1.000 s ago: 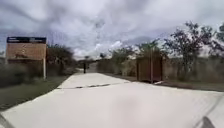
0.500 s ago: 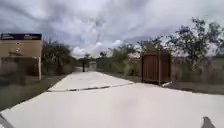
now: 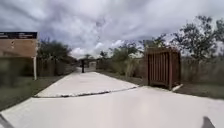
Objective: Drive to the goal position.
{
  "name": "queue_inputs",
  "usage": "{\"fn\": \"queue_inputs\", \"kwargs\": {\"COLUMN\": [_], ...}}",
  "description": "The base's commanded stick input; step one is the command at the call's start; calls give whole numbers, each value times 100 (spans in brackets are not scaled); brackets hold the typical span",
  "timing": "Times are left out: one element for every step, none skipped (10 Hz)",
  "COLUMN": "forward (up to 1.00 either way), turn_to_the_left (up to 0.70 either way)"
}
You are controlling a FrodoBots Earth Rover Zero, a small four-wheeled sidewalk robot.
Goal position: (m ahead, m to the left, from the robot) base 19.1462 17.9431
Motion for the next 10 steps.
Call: {"fn": "queue_inputs", "kwargs": {"forward": [85,85,85,85,85,85,85,85,85,85], "turn_to_the_left": [0,0,0,0,0,0,0,23,34,34]}}
